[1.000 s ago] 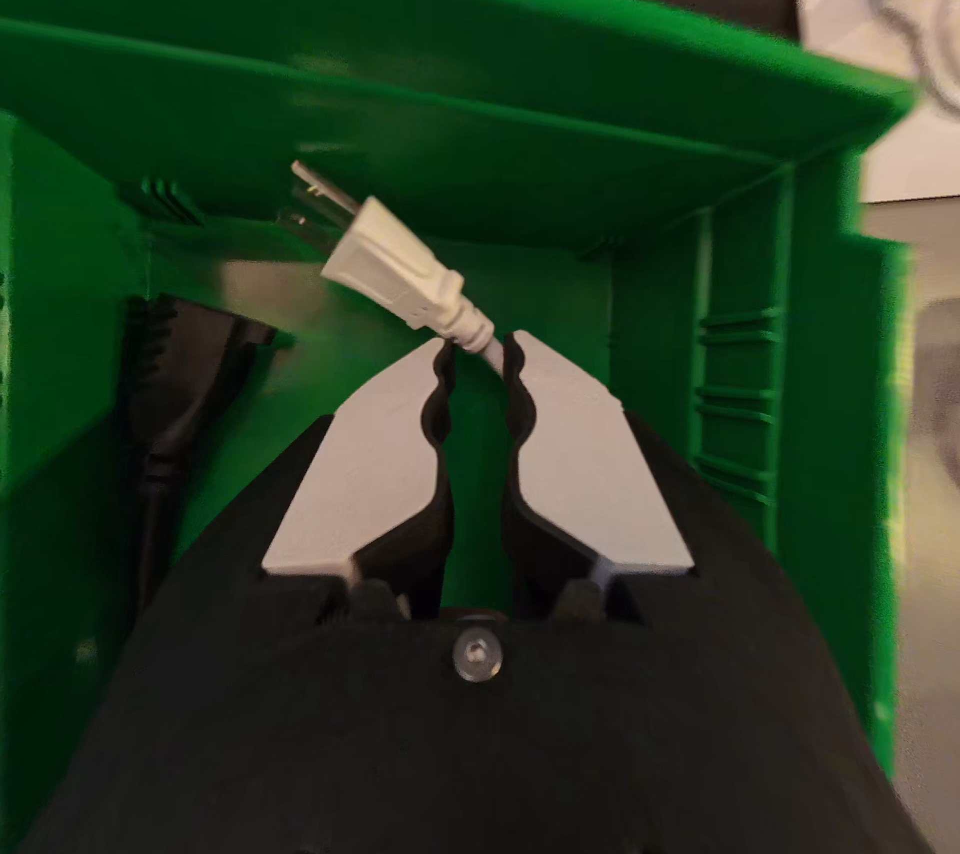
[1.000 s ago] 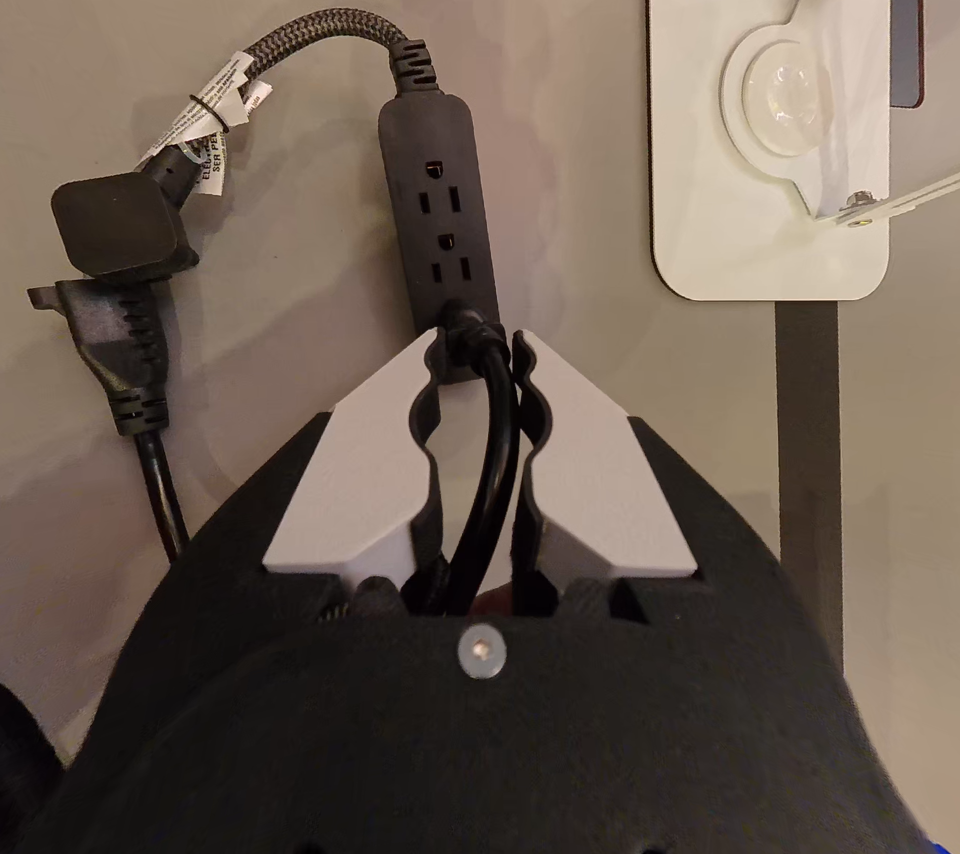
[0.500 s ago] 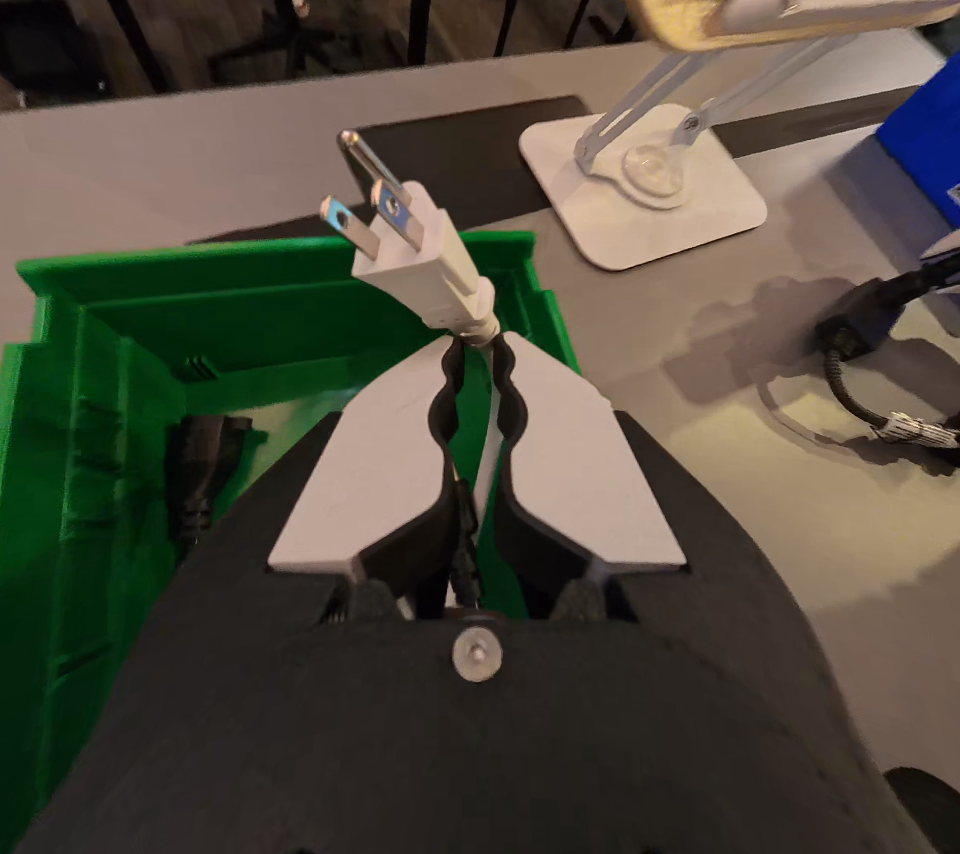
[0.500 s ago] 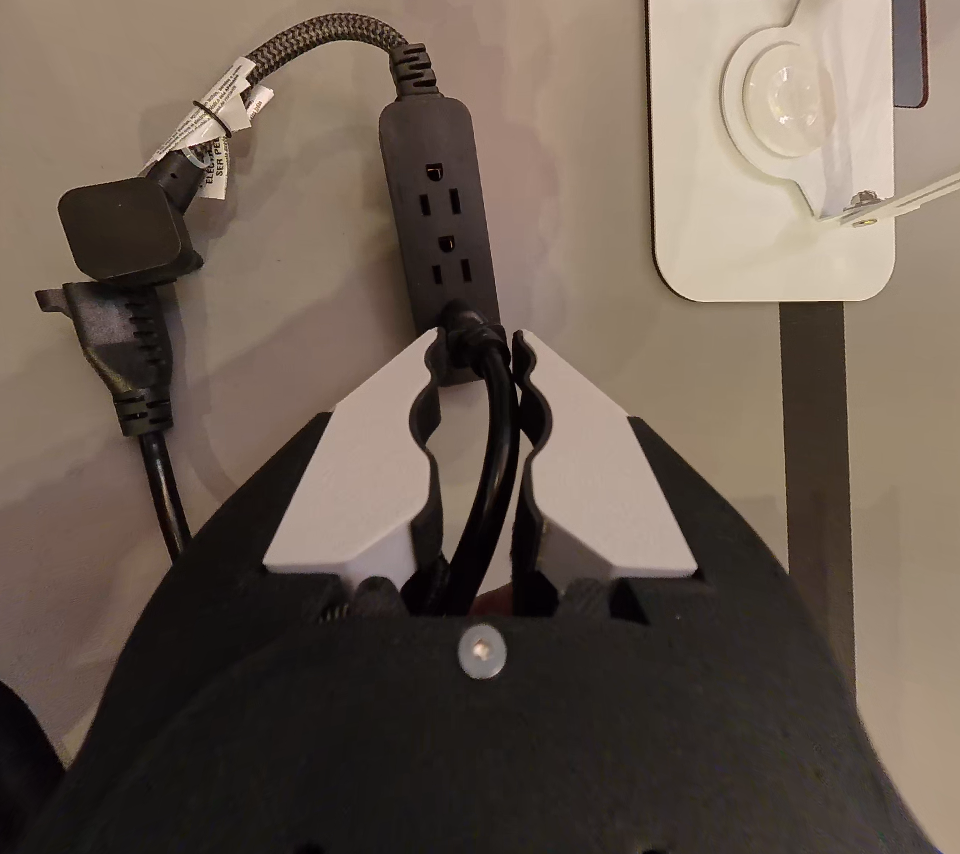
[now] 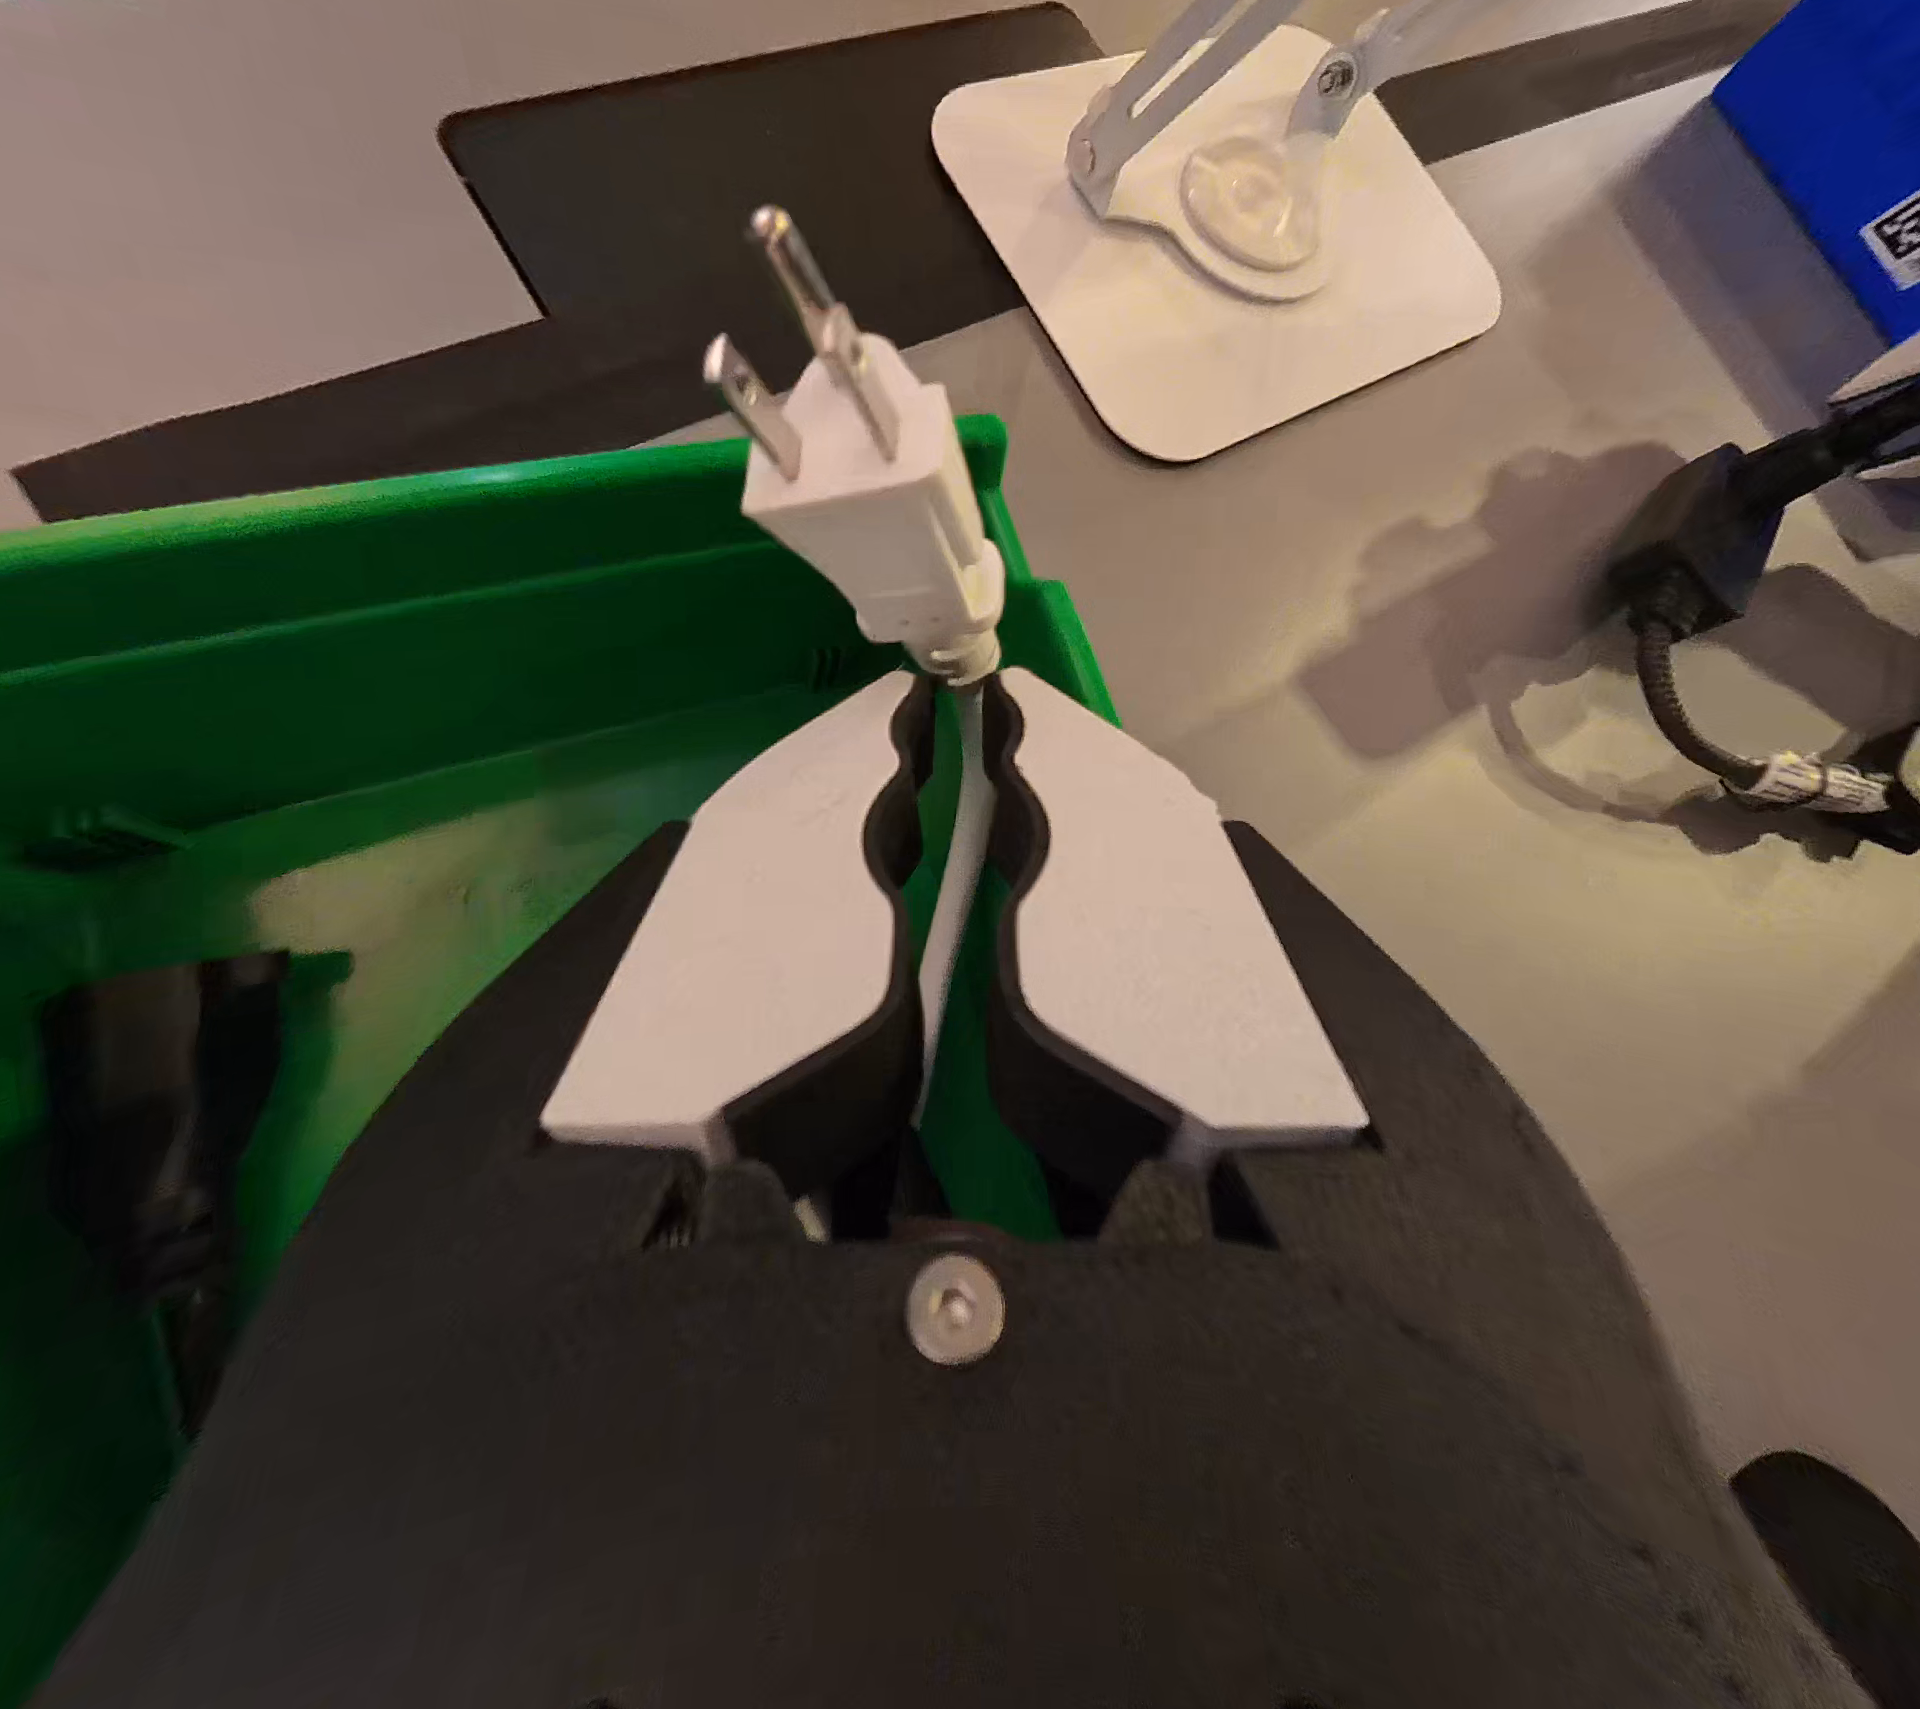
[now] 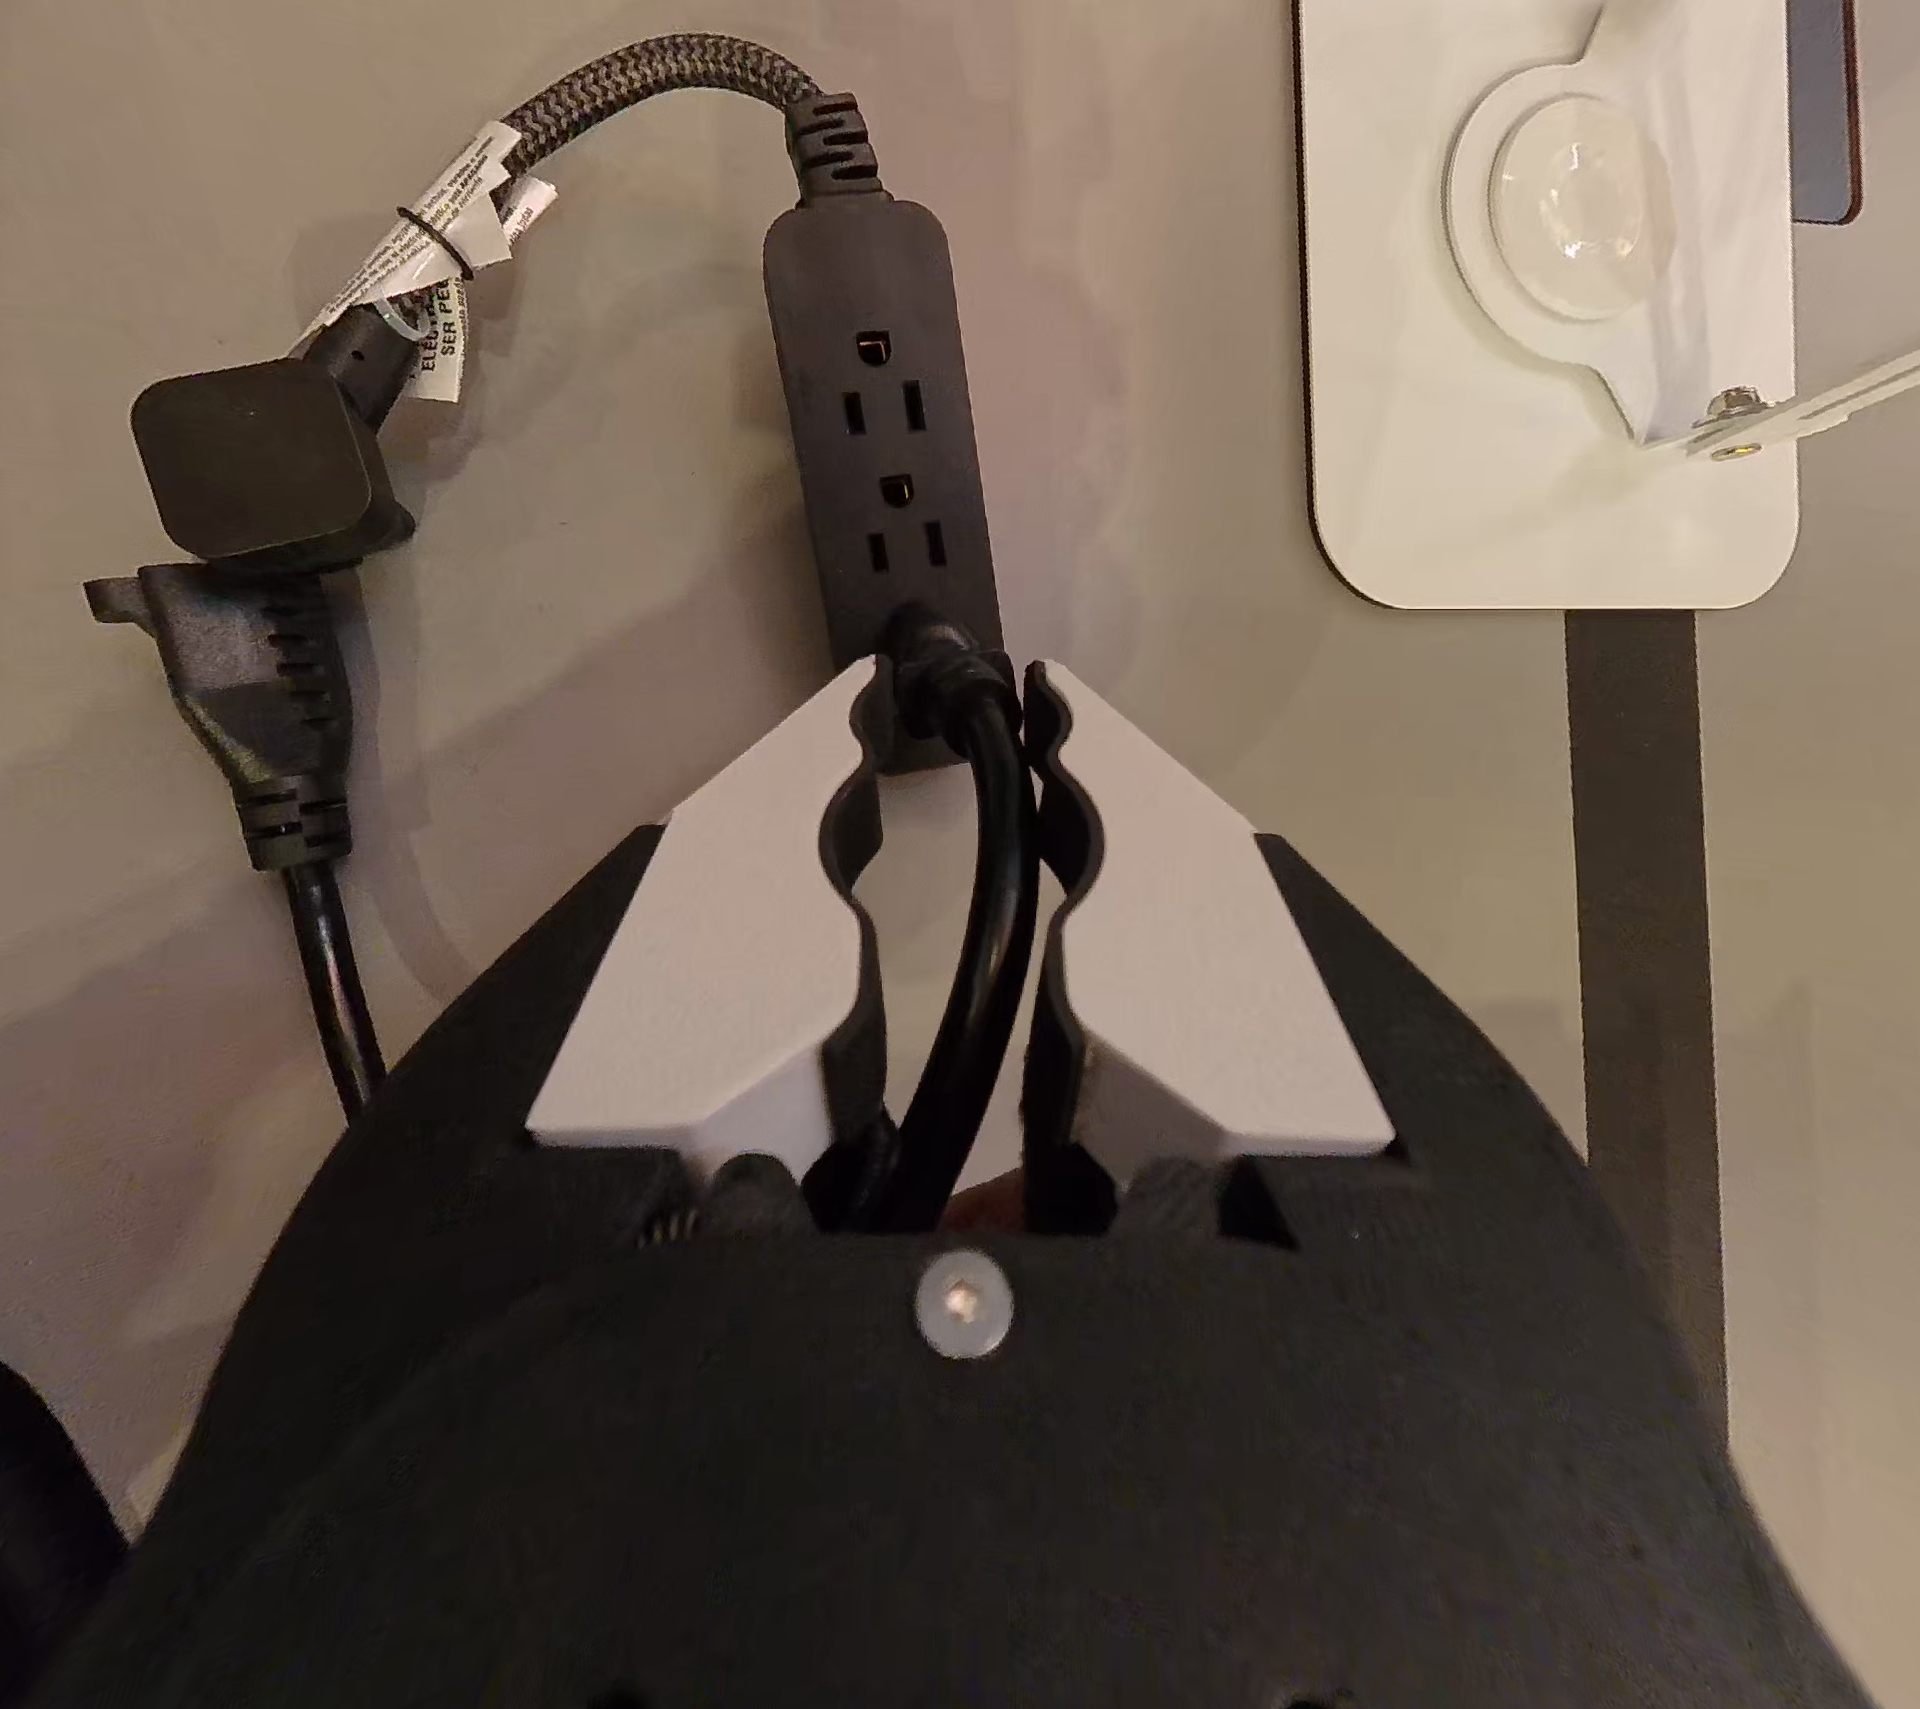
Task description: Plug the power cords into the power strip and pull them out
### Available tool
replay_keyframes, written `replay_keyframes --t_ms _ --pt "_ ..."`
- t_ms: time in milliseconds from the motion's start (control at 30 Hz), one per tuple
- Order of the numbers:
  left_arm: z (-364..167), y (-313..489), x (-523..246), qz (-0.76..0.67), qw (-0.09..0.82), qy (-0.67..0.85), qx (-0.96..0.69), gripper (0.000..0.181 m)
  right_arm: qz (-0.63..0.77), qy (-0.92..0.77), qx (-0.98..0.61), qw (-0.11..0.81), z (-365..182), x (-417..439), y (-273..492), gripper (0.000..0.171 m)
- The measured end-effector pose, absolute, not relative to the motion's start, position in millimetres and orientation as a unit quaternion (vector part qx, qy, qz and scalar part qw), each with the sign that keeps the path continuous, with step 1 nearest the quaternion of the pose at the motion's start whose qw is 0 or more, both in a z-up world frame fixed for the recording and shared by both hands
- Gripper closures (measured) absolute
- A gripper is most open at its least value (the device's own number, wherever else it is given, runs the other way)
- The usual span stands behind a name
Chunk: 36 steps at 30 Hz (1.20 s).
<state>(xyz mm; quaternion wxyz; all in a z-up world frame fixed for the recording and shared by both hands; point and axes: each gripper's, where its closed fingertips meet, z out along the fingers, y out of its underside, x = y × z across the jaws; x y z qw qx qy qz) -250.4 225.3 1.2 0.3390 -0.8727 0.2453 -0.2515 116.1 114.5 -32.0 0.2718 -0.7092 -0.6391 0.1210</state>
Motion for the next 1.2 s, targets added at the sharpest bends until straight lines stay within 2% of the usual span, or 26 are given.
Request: replay_keyframes --t_ms 167,333,400,500,567,600,700,900,1200 --pt "-11.5 230.6 -238.3 -0.304 0.319 0.248 -0.863 0.173 0.127 -0.640 -0.707 0.273 -31.9 115.9 114.4 0.149" --pt "-14.4 235.7 -225.9 -0.355 0.312 0.233 -0.850 0.157 0.131 -0.642 -0.704 0.274 -31.7 114.7 114.1 0.149" --pt "-12.6 236.8 -221.5 -0.376 0.307 0.229 -0.843 0.161 0.132 -0.642 -0.704 0.275 -31.8 114.8 114.3 0.149" --pt "-15.8 236.0 -216.5 -0.381 0.287 0.237 -0.847 0.149 0.133 -0.643 -0.703 0.275 -31.8 114.5 114.3 0.149" --pt "-16.0 235.2 -210.8 -0.388 0.281 0.242 -0.844 0.154 0.134 -0.643 -0.702 0.275 -31.6 113.8 114.3 0.149" --pt "-16.7 234.4 -208.2 -0.385 0.280 0.252 -0.843 0.166 0.134 -0.643 -0.702 0.276 -31.6 113.4 114.4 0.149" --pt "-16.9 237.6 -205.3 -0.362 0.294 0.267 -0.843 0.168 0.133 -0.644 -0.701 0.276 -31.7 113.2 114.4 0.149" --pt "10.3 240.0 -212.0 -0.342 0.368 0.270 -0.821 0.168 0.130 -0.644 -0.702 0.275 -31.9 114.4 114.3 0.149" --pt "111.8 225.0 -248.4 -0.342 0.535 0.246 -0.732 0.168 0.133 -0.644 -0.701 0.276 -32.4 112.9 114.3 0.149"
